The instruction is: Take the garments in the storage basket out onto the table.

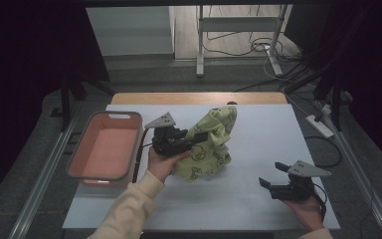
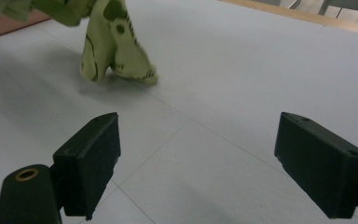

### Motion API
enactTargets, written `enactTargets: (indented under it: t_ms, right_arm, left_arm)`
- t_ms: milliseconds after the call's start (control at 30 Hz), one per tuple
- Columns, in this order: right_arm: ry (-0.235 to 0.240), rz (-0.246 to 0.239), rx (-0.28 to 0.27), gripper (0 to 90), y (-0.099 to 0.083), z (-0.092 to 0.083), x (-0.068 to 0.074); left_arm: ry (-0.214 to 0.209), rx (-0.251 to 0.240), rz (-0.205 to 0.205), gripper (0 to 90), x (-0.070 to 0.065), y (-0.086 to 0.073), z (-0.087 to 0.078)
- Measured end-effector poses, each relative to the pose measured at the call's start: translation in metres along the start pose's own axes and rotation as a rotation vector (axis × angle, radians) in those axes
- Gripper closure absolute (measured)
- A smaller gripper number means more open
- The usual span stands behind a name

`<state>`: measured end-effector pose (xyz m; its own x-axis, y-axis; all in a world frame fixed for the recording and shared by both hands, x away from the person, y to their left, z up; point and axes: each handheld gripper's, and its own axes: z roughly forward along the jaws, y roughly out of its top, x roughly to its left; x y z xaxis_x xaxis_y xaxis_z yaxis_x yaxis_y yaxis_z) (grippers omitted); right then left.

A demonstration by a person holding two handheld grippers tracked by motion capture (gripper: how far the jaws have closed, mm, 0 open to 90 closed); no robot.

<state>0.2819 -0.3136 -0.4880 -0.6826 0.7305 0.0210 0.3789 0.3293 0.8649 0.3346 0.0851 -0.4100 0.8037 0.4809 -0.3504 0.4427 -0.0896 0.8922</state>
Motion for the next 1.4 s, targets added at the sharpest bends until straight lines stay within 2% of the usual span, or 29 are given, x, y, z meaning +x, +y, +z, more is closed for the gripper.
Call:
enactTargets:
  t_ms: [133,500,667,1000,1200,1400]
  right_arm:
    - [-0.001,-0.001,0.000,14.4,0.000,0.000,0.000]
    - [-0.002,-0.002,-0.002,14.4,0.000,0.000,0.000]
    - [-0.001,-0.003,-0.001,14.5,0.000,0.000,0.000]
    - [-0.001,-0.003,-0.001,14.5,0.000,0.000,0.000]
    - [-0.001,-0.003,0.000,14.4,0.000,0.000,0.000]
    - [-0.002,-0.004,0.000,14.5,0.000,0.000,0.000]
  left_arm:
    - [0.013,0.038,0.002,66.8,0.002,-0.006,0.008]
    - [0.020,0.102,-0.006,66.4,0.005,-0.019,0.024]
    - [0.031,0.147,0.001,66.2,0.005,-0.025,0.033]
    - [0.027,0.242,0.001,65.3,0.009,-0.044,0.053]
    - [0.018,0.262,-0.013,64.9,0.012,-0.050,0.058]
    - [0.018,0.272,-0.005,64.0,0.012,-0.052,0.061]
